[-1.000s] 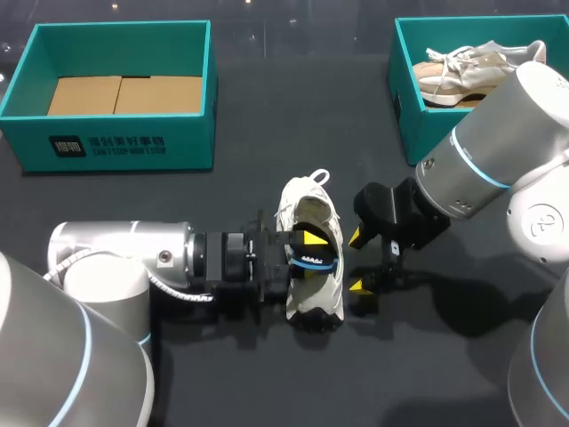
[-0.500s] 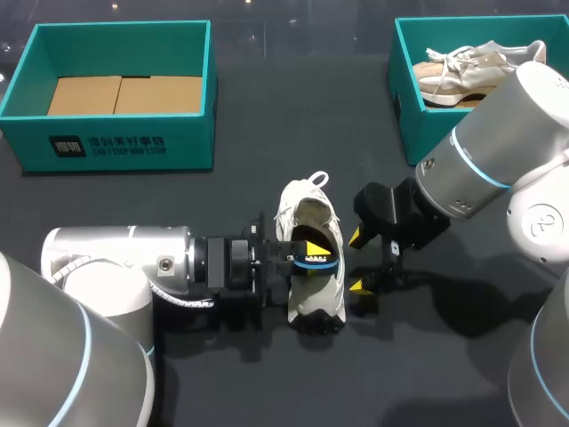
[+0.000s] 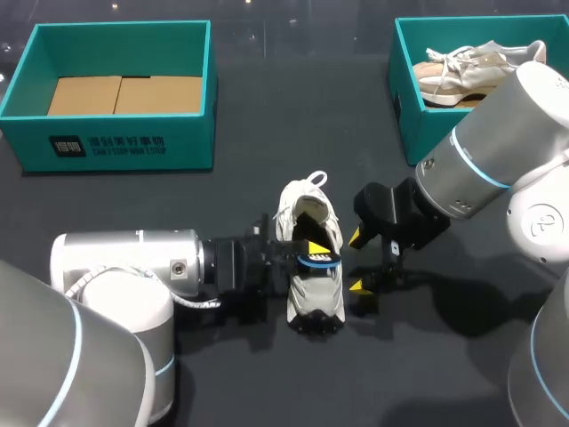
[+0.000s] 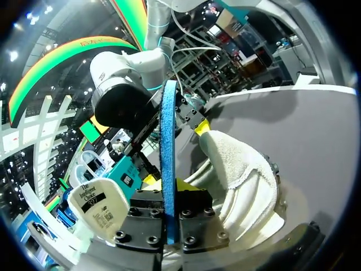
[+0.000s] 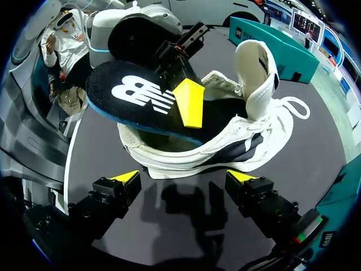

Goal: Take the shoe out of the shoebox, open the shoe tongue, remove and reinsert the insole, then place the shoe into the shoebox

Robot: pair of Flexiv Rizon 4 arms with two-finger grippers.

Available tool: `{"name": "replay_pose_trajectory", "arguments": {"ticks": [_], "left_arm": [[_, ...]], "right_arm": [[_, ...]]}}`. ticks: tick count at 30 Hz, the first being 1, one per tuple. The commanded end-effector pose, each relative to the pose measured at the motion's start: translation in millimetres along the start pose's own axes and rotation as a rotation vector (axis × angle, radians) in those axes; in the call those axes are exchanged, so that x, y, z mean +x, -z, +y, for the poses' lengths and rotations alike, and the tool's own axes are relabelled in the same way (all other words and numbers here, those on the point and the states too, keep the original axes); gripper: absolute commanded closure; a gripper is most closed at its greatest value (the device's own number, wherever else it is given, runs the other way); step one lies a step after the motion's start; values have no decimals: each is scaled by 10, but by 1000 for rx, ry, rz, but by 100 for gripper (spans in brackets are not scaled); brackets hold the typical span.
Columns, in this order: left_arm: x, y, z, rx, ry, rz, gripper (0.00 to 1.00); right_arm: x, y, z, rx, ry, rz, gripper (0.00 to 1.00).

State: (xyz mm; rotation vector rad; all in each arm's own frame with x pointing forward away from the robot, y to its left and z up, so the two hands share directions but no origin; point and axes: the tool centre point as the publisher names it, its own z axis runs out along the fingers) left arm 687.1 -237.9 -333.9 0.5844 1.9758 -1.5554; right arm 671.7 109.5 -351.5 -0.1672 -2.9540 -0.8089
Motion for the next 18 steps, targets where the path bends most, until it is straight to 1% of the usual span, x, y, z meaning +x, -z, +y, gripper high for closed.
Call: {"name": "replay_pose_trajectory", "arguments": {"ticks": [1,5,7,8,14,18], "left_arm": [[-1,-85,29,-15,6,8,100],[-6,-41,-30,-13,8,12,100],[-27,-10,-64,-14,10,7,82],[-40,8,-87,-18,11,2,80],[-101,114,-272,-28,13,-1,78],[-116,159,-367,-36,14,-2,81]], "right_arm": [[9,-8,4,2,-1,-2,0],[9,-8,4,2,-1,-2,0],[9,-8,4,2,-1,-2,0],[9,-8,4,2,-1,-2,0],[9,-8,4,2,-1,-2,0],[9,-8,4,2,-1,-2,0]]}}
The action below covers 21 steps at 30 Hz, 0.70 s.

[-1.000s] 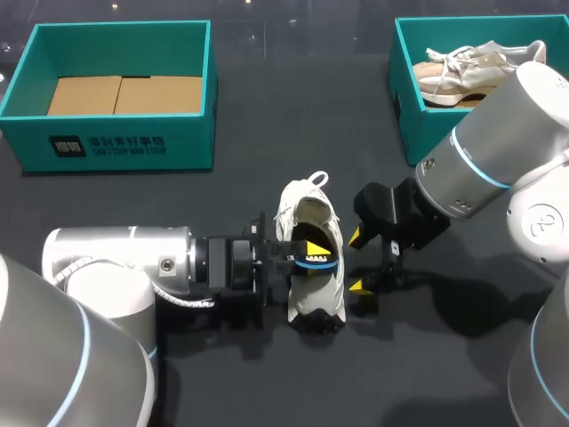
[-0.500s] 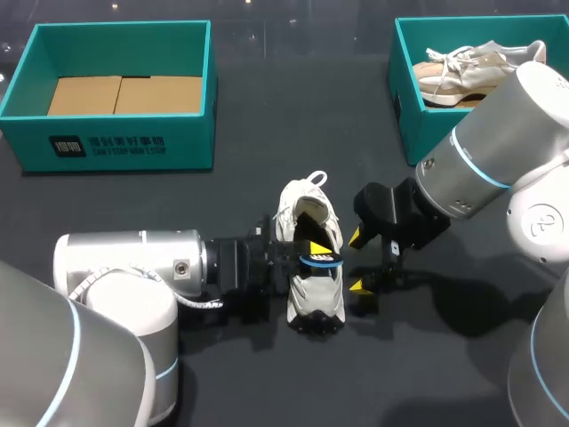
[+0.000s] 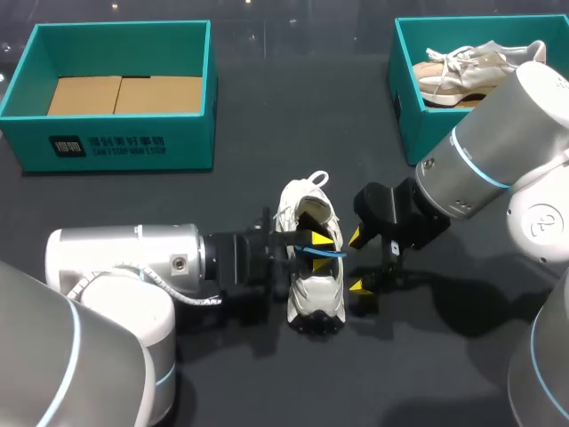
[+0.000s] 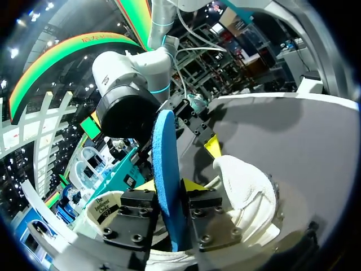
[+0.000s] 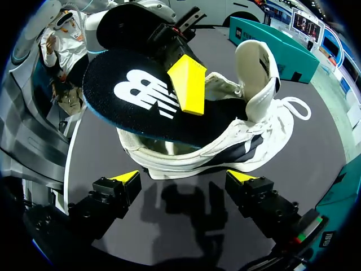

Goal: Take the shoe out of the shoebox, open the shoe tongue, remove and reinsert the insole, then place the shoe into the shoebox

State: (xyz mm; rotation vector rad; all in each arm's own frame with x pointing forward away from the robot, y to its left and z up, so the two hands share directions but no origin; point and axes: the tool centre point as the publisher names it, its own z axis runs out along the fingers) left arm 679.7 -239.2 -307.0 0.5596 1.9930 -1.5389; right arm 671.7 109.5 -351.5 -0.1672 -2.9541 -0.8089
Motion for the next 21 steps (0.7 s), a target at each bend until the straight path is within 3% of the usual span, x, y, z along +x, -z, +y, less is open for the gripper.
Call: {"name": "replay_pose_trajectory", "arguments": {"ticks": [1,4,5,6,15,21], "left_arm": [[4,125,-136,-15,5,6,80],[7,134,-172,-19,6,12,80],[14,130,-181,-18,2,13,96],[23,122,-185,-16,1,14,100],[116,-69,-4,11,-21,33,100],[151,-154,165,-33,-45,39,100]], "right_arm": [[9,-8,4,2,-1,-2,0],[9,-8,4,2,-1,-2,0],[9,-8,4,2,-1,-2,0],[9,-8,4,2,-1,-2,0],[9,-8,4,2,-1,-2,0],[9,-8,4,2,-1,-2,0]]}}
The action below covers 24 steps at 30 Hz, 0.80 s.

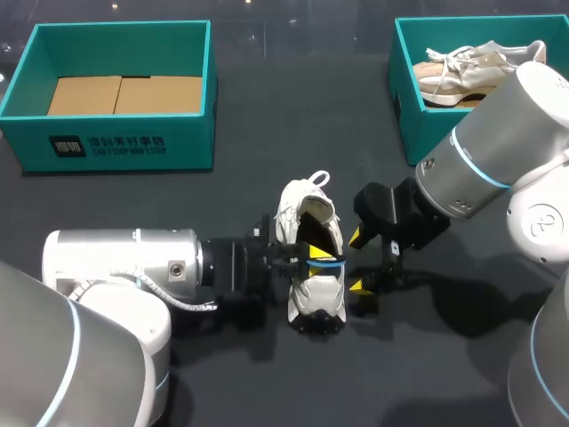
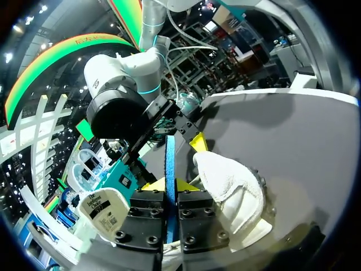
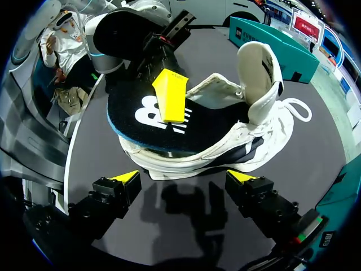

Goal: Take the shoe out of the shoebox, open the shoe tongue, remove and reinsert the insole, then place the shoe into the shoebox

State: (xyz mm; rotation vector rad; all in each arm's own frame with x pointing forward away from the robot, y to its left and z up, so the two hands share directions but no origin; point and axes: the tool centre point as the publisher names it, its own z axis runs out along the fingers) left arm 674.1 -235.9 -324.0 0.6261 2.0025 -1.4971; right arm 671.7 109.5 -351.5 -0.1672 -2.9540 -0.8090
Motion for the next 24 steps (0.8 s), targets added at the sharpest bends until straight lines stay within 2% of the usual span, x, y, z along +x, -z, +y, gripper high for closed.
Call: {"name": "replay_pose_trajectory", "arguments": {"ticks": [1,6,11,13,17,20,22,24], "left_arm": [[-2,-171,80,-32,-4,4,100],[27,-192,197,-61,-3,12,100],[18,-121,121,-53,8,21,100],[-7,-86,69,-43,16,23,76],[-51,-7,-35,-21,31,15,64],[-60,59,-117,-2,34,20,65],[-67,92,-151,6,34,22,69],[-79,123,-185,17,35,25,80]], "right_arm": [[9,-8,4,2,-1,-2,0],[9,-8,4,2,-1,-2,0],[9,-8,4,2,-1,-2,0],[9,-8,4,2,-1,-2,0],[9,-8,4,2,-1,-2,0],[9,-8,4,2,-1,-2,0],[9,-8,4,2,-1,-2,0],[9,-8,4,2,-1,-2,0]]}}
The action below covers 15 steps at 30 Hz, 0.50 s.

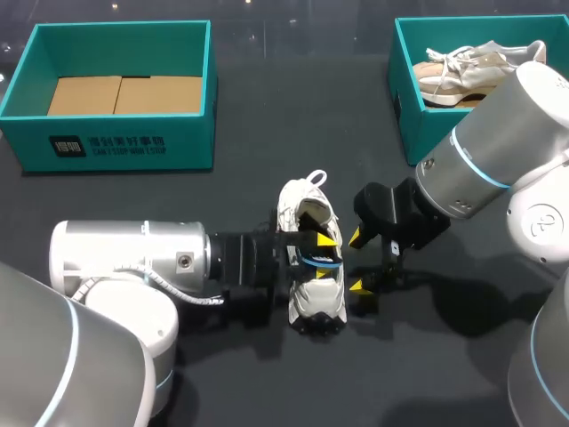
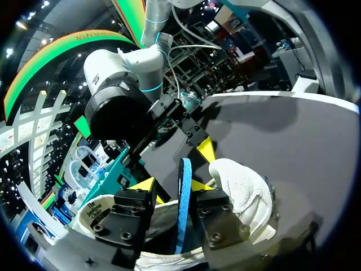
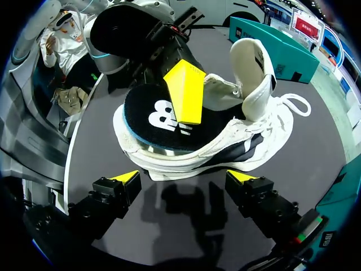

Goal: Take the shoe out of the shoebox, open the shoe tongue, remove and reinsert the insole, then place the shoe into the shoebox

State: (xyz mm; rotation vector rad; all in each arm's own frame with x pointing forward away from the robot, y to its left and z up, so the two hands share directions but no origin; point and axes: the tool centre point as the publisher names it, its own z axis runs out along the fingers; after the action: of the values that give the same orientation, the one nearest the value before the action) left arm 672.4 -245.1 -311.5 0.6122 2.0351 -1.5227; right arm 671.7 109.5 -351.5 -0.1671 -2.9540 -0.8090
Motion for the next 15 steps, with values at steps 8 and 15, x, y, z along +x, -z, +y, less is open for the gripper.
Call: {"name": "replay_pose_trajectory", "arguments": {"ticks": [8,15], "left_arm": [[62,50,-18,12,-29,36,100],[116,-97,223,-37,-52,51,100]], "right_arm": [[9,-8,4,2,-1,-2,0],[9,-8,4,2,-1,-2,0]]}}
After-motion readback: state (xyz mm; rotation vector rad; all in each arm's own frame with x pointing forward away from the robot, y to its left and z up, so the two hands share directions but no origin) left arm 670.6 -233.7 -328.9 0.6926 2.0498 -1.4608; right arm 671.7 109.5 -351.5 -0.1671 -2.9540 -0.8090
